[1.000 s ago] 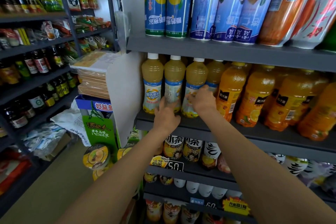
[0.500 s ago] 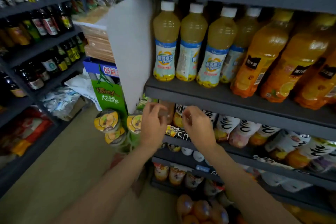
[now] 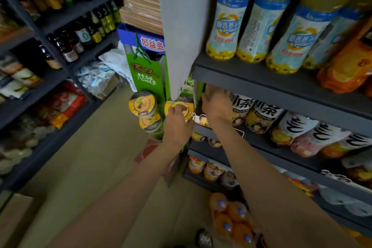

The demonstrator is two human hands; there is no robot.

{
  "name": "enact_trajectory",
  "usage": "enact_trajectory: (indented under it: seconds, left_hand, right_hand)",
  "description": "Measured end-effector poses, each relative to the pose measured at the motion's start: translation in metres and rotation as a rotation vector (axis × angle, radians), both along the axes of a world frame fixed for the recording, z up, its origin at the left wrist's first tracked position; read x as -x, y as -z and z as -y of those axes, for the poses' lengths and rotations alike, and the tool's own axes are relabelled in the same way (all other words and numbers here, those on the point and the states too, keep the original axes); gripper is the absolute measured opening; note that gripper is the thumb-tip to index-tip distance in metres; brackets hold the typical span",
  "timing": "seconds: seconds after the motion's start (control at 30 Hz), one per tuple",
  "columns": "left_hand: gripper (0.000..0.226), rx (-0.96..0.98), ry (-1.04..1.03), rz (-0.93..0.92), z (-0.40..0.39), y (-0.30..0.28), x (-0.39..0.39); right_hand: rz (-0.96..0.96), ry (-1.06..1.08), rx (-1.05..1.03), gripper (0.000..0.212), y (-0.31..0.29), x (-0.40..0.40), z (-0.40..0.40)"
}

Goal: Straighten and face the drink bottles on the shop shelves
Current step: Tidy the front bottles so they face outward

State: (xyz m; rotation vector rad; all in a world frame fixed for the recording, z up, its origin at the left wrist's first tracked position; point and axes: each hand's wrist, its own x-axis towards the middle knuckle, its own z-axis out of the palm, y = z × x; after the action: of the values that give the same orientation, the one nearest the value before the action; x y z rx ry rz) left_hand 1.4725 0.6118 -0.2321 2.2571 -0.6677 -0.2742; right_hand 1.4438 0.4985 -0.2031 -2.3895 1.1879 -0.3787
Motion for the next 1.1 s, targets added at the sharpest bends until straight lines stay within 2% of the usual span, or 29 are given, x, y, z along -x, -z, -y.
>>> enact_trajectory:
  seconds: [0.13, 0.27, 0.47, 0.7, 0.83, 0.9, 0.93, 1.03, 1.1]
  left_hand:
    - [0.037, 0.016, -0.004, -0.036, 0.004, 0.002, -0.008]
    - [0.039, 0.023, -0.012, -0.080, 0.002, 0.001, -0.014]
    - [0.053, 0.018, 0.187, -0.205, -0.015, -0.006, -0.002]
    - [0.074, 0.150, 0.413, -0.240, -0.016, -0.038, 0.038]
    - [0.084, 0.131, 0.553, -0.317, -0.006, -0.060, 0.065]
    - [0.093, 0.118, 0.627, -0.298, 0.009, -0.073, 0.084]
    - [0.090, 0.127, 0.668, -0.295, 0.018, -0.082, 0.095]
    - [0.062, 0.161, 0.786, -0.321, 0.048, -0.111, 0.133]
    - [0.060, 0.170, 0.846, -0.316, 0.067, -0.130, 0.163]
  right_hand:
    - [0.079, 0.104, 0.009, 0.047, 0.003, -0.013, -0.004]
    - [0.274, 0.102, 0.039, 0.066, 0.018, -0.005, -0.032]
    - [0.268, -0.022, 0.015, 0.071, 0.041, 0.039, -0.052]
    - [0.380, -0.115, 0.114, 0.070, -0.007, 0.098, -0.056]
    - [0.393, -0.173, 0.142, 0.076, -0.055, 0.147, -0.045]
    - [0.426, -0.146, 0.158, 0.079, -0.077, 0.172, -0.035]
    - [0.453, -0.117, 0.174, 0.079, -0.088, 0.185, -0.029]
    - [0.537, -0.015, 0.201, 0.078, -0.113, 0.228, -0.010]
    - [0.562, 0.048, 0.223, 0.078, -0.127, 0.262, 0.004]
